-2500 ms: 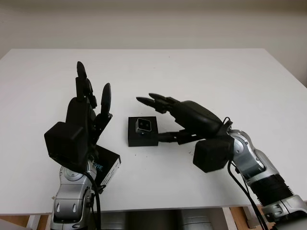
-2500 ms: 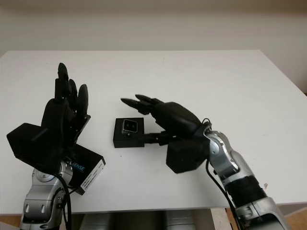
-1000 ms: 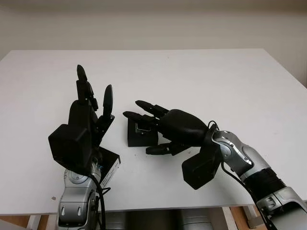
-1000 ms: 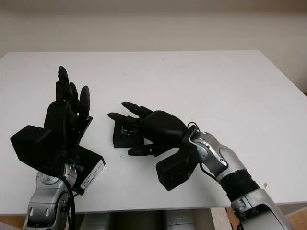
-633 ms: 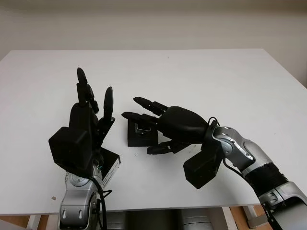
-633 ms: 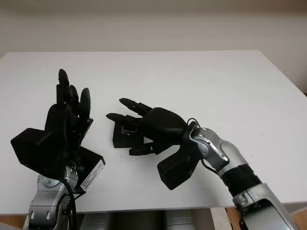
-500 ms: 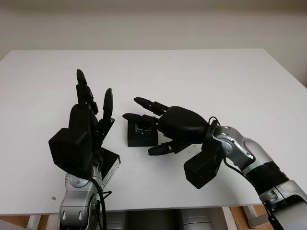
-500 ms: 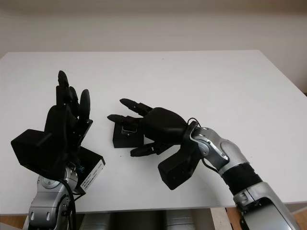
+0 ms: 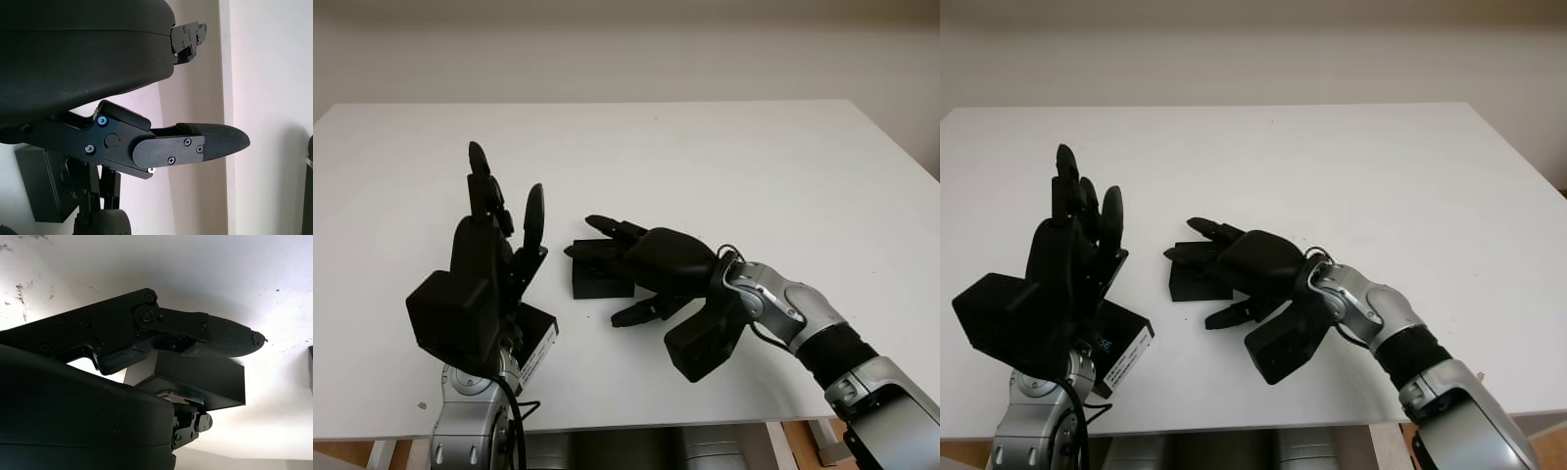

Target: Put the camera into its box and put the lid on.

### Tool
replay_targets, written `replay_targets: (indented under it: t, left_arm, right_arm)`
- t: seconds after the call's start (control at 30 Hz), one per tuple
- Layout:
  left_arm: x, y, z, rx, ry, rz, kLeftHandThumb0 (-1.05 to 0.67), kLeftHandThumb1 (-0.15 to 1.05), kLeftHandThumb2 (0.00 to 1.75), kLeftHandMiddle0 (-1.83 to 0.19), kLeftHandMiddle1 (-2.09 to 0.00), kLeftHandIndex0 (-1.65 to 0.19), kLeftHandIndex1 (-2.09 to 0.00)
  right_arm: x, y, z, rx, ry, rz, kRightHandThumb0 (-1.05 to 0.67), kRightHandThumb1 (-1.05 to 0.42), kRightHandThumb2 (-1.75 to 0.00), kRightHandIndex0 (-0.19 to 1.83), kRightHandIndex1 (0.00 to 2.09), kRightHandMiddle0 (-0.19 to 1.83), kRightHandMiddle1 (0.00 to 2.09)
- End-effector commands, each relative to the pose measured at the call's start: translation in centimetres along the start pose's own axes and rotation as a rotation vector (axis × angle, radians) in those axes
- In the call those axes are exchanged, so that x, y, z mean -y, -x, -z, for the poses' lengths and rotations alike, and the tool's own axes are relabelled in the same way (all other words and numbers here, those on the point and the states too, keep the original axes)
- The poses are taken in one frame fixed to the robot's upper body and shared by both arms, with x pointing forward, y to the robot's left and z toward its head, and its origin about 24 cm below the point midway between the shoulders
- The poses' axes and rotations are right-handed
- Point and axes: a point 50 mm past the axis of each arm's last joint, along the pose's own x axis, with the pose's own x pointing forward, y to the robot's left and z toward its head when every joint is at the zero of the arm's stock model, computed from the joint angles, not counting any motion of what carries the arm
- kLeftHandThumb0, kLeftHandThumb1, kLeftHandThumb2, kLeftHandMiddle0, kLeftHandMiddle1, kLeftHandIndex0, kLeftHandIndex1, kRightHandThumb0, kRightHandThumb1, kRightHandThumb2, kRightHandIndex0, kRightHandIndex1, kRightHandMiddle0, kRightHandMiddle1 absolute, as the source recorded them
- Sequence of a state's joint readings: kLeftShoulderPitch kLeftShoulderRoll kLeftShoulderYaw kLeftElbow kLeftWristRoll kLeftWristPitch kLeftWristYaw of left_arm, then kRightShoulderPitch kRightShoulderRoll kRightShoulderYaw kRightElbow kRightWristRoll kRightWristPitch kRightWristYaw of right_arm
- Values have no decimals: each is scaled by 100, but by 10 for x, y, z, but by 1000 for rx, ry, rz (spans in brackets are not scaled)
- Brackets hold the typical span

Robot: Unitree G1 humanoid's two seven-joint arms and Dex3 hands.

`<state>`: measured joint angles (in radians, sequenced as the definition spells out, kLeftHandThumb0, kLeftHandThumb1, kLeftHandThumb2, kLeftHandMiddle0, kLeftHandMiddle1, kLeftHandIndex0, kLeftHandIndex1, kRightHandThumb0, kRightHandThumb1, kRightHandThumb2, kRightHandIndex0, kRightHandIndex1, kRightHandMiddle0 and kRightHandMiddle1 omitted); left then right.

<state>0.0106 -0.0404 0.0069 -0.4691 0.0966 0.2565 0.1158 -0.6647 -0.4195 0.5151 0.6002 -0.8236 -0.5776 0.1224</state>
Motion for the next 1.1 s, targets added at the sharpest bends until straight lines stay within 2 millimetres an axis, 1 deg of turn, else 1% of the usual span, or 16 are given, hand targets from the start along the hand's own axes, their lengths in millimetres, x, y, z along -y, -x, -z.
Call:
replay_targets:
  t: [0.0,0.2,0.3,0.4,0.47,0.53,0.63,0.73,0.83,0.93,1.07]
  left_arm:
    - [1,3,-4,17,3,6,-78,105,51,19,0,19,-1]
    - [1,7,-6,13,11,-3,-78,105,50,19,0,19,-1]
    - [0,6,-6,4,7,-9,-80,105,48,19,-2,18,-2]
    - [-2,5,-4,3,5,-7,-79,105,50,19,-1,19,-2]
    - [-4,3,-6,8,-4,-13,-80,105,49,19,-2,18,-2]
    - [-5,2,-8,17,-15,-15,-81,105,49,19,-3,18,-3]
    - [-9,0,-12,72,-75,4,-81,105,54,19,-1,19,-1]
    - [-15,0,-18,108,-98,21,-82,105,55,19,-1,19,0]
    - [-21,0,-30,152,-144,69,-84,105,52,19,0,19,0]
    - [-29,0,-38,175,-204,97,-86,105,52,19,0,19,0]
    - [-41,0,-50,188,-292,155,-86,105,53,19,0,19,0]
  right_arm:
    - [-4,-4,1,-15,-10,-26,-88,-105,-59,-10,6,18,8]
    - [-7,-8,1,-15,-45,-44,-89,-105,-63,-11,5,18,7]
    - [-8,-10,1,-15,-70,-65,-90,-105,-65,-15,4,10,3]
    - [-4,-10,2,-7,-122,-41,-90,-105,-66,-18,3,-5,0]
    - [8,-8,4,-1,-189,21,-90,-105,-66,-19,3,-13,1]
    - [22,-5,7,5,-258,83,-90,-105,-65,-19,2,-16,1]
    - [47,4,11,20,-357,186,-88,-105,-65,-19,1,-18,2]
    - [71,19,17,36,-481,281,-86,-105,-64,-19,0,-19,1]
    - [95,39,24,33,-571,351,-86,-105,-66,-19,0,-19,0]
    - [103,50,26,9,-628,375,-86,-105,-66,-19,0,-19,0]
    - [106,61,34,-33,-644,409,-86,-105,-67,-19,0,-19,1]
